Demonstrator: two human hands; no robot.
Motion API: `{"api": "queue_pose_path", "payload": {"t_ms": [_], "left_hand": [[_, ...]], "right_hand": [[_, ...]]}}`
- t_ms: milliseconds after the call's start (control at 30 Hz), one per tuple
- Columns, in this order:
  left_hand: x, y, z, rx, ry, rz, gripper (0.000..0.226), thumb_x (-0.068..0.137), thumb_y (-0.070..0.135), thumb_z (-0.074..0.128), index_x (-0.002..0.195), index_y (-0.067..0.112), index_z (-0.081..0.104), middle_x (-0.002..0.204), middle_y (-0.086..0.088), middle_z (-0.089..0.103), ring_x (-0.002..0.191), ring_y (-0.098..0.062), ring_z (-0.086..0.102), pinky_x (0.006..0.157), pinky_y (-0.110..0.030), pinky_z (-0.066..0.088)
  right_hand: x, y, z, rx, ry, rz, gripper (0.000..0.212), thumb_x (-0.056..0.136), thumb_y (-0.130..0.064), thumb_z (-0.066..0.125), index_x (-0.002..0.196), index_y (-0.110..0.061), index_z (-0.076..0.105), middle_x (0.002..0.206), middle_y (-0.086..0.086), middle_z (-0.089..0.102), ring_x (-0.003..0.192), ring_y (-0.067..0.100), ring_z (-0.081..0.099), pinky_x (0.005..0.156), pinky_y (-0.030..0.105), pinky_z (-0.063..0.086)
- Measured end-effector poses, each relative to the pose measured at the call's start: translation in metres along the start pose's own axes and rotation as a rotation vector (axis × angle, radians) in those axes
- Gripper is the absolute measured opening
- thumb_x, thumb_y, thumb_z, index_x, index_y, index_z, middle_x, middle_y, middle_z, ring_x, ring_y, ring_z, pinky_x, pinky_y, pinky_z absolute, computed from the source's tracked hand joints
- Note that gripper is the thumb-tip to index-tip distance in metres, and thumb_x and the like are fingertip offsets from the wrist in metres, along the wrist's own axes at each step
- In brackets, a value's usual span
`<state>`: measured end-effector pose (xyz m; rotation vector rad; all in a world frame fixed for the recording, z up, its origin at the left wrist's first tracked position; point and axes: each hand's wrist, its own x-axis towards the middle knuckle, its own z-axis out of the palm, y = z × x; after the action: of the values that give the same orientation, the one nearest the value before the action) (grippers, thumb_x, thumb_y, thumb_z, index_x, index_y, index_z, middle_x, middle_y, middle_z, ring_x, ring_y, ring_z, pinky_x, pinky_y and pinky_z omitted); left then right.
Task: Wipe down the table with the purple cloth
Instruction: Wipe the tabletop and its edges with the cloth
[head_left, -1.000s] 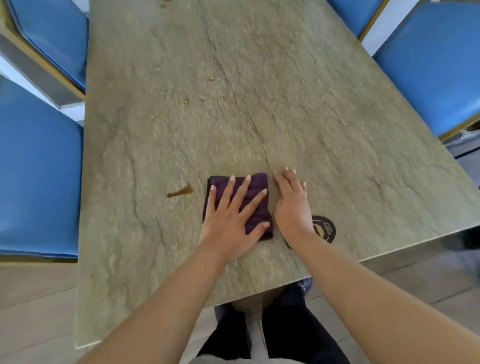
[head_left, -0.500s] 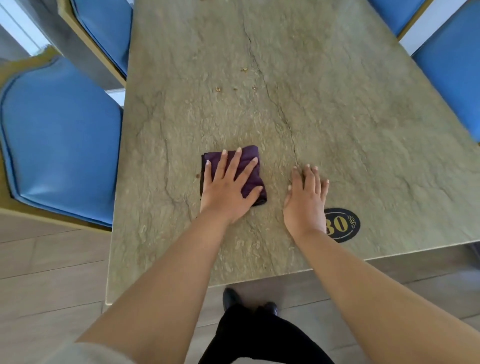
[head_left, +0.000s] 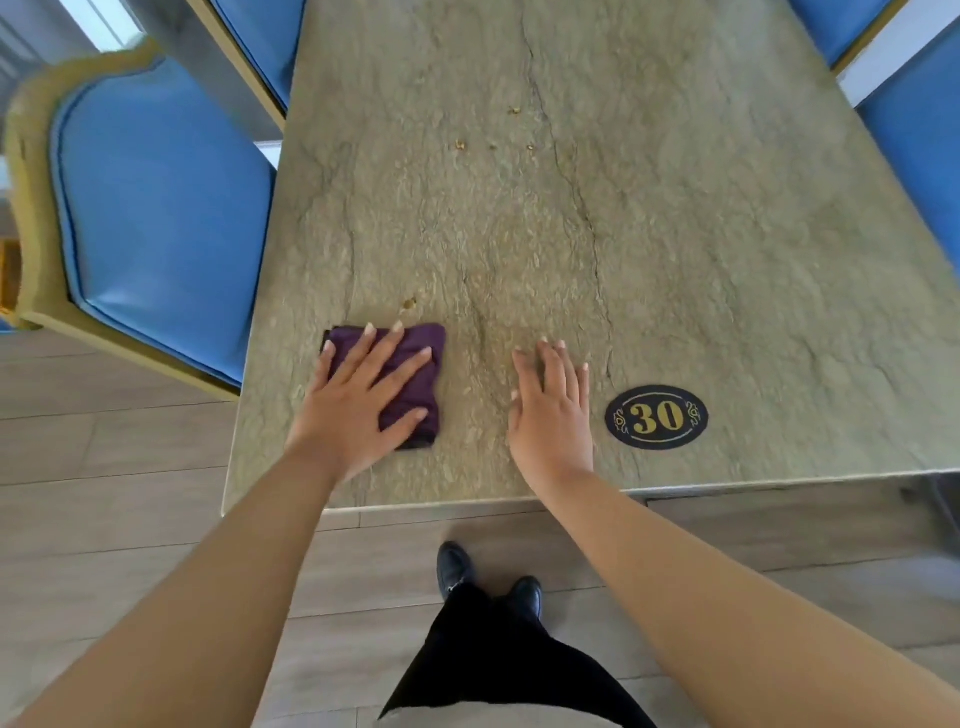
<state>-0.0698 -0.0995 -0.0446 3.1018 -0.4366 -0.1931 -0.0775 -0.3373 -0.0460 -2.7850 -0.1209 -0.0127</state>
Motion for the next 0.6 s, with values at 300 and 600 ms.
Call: {"api": "queue_pose_path", "payload": {"t_ms": [300, 600], "left_hand": [[-0.051, 0.062, 0.008, -0.078, 0.063, -0.227, 0.065, 0.091, 0.065, 0.022, 0.151, 0.046, 0.006, 0.163, 0.009, 0.002, 0.15, -0.021, 0.002, 0.119, -0.054, 0.001], [-0.053, -0.031, 0.003, -0.066, 0.018, -0.276, 0.068, 0.087, 0.071, 0.015, 0.15, 0.046, 0.008, 0.163, 0.009, 0.002, 0.15, -0.02, 0.003, 0.12, -0.047, 0.002]], "right_hand": [[-0.001, -0.001, 0.003, -0.039, 0.008, 0.031, 0.053, 0.098, -0.019, 0.032, 0.149, -0.017, 0.023, 0.157, 0.013, 0.017, 0.147, 0.029, 0.003, 0.119, 0.048, 0.0], [0.001, -0.016, 0.002, -0.072, -0.027, 0.066, 0.061, 0.094, -0.012, 0.041, 0.15, -0.012, 0.017, 0.157, 0.018, 0.01, 0.147, 0.032, -0.002, 0.118, 0.053, -0.004]]}}
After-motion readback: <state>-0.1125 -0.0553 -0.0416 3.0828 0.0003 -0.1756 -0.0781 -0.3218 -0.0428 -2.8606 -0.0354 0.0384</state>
